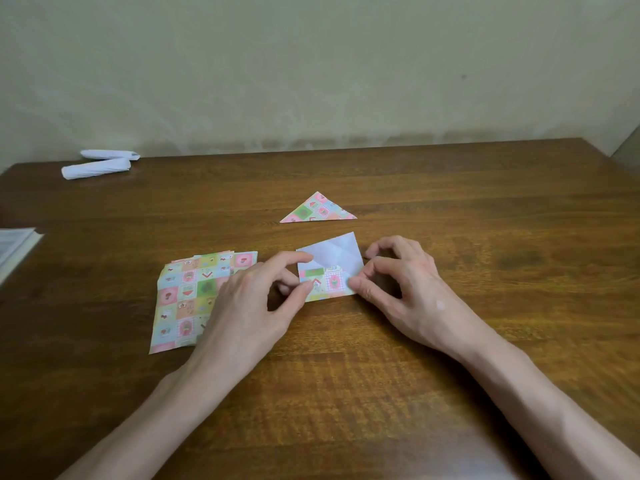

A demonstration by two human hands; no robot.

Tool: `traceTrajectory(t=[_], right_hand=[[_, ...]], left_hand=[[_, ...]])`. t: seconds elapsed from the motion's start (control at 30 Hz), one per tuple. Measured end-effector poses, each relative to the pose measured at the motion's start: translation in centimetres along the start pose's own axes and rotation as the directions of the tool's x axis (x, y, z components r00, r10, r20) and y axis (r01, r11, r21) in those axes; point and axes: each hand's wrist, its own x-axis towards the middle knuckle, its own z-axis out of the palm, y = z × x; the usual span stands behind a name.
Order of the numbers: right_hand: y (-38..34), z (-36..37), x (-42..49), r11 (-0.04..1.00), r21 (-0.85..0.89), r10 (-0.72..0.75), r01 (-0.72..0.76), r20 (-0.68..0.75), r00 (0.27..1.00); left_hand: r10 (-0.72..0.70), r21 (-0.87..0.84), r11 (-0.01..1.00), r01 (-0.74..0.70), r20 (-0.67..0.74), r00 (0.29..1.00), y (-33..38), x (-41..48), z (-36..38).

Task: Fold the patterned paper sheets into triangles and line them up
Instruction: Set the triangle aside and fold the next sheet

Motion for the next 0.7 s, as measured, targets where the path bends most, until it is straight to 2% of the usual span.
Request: traceTrajectory(t=[0.27, 0.37, 0.7], right_hand=[[-0.8, 0.2, 0.1, 0.996, 0.04, 0.081, -0.079, -0.053, 0.995], [-0.9, 0.4, 0.2, 0.996, 0.028, 0.092, -0.09, -0.073, 0.993], [-1.4, 0.7, 0.5, 0.992, 0.006, 0.124, -0.124, -0.097, 0.987]], left_hand=[[0.037, 0.045, 0.998, -0.038, 0.014, 0.999, -0.1, 0.1, 0.3], [0.095, 0.102, 0.99, -0.093, -0.012, 0.995, -0.2, 0.1, 0.4], [0.131, 0.237, 0.962, -0.132, 0.017, 0.991, -0.5, -0.1, 0.5]])
